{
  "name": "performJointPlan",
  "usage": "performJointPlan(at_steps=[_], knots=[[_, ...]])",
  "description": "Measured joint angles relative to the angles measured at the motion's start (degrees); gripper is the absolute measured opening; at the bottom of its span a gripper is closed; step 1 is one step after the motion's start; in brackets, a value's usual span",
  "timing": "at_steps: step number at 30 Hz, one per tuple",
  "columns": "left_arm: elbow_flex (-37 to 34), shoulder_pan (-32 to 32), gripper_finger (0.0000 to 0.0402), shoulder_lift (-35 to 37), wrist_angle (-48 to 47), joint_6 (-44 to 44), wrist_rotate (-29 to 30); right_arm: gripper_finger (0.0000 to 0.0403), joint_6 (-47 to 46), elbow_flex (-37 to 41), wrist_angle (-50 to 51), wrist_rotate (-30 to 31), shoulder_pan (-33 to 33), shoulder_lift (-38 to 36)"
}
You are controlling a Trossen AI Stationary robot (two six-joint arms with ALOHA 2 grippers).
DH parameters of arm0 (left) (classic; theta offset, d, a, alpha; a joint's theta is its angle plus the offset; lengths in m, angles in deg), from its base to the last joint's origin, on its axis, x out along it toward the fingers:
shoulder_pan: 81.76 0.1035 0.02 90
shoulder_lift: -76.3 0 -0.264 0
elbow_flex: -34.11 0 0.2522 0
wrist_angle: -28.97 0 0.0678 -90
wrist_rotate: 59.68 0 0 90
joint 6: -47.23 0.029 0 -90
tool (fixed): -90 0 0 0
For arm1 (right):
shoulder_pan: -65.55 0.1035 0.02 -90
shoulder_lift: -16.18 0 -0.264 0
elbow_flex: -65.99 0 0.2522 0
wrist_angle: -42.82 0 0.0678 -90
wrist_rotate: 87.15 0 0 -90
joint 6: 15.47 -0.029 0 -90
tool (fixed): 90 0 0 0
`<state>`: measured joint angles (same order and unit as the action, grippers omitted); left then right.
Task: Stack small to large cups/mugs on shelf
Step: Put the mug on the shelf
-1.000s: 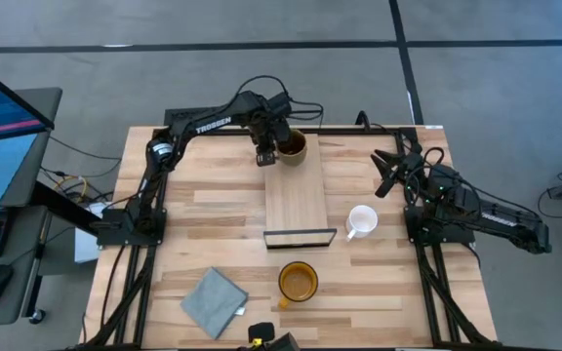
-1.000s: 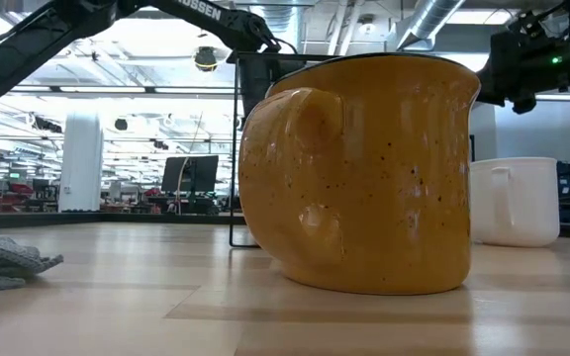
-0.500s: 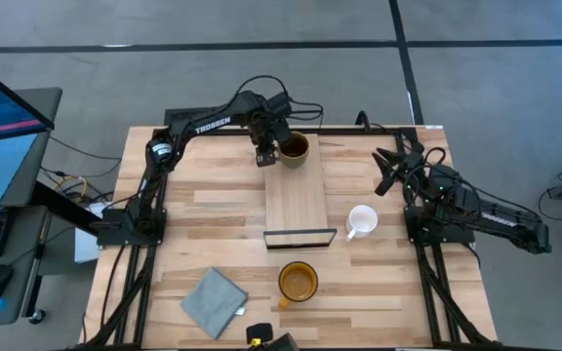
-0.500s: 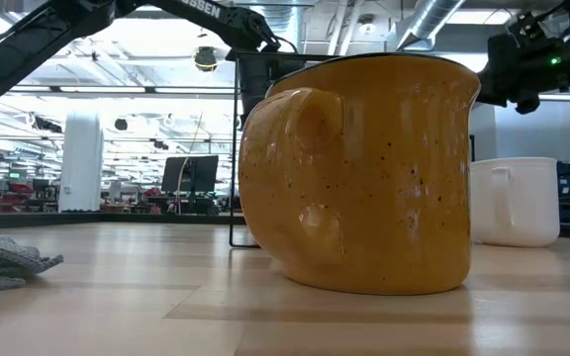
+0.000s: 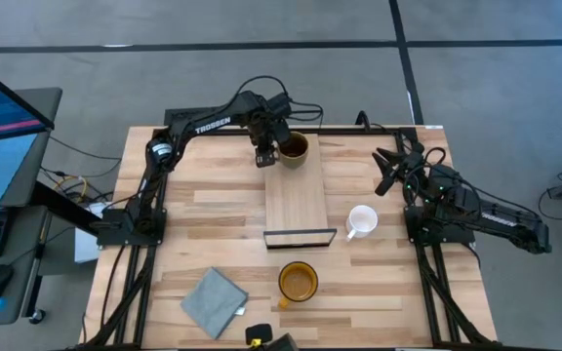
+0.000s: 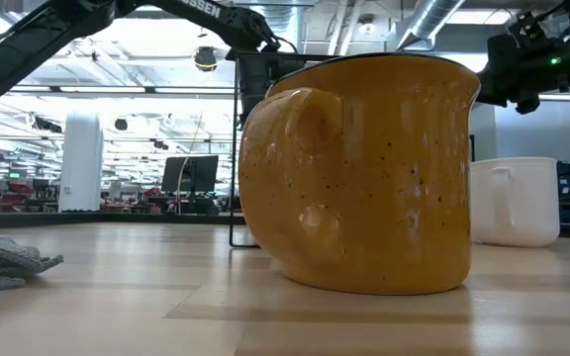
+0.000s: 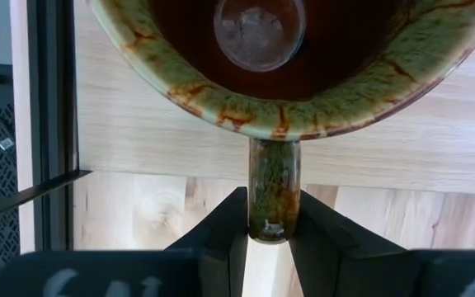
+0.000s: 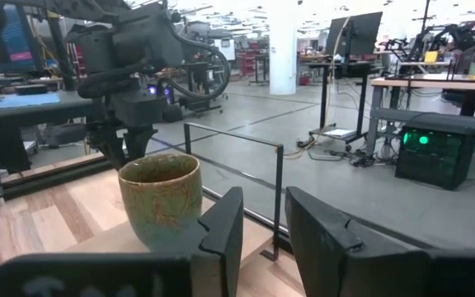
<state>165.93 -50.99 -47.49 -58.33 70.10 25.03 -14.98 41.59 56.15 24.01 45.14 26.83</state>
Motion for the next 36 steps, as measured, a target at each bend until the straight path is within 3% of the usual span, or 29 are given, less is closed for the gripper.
performJointPlan(at_steps=[36], knots=[[0.0, -0.1, 0.0081, 0.0, -0.2, -0.6, -0.3, 0.0118, 0.0, 0.0, 0.0, 0.0, 0.0, 0.0]])
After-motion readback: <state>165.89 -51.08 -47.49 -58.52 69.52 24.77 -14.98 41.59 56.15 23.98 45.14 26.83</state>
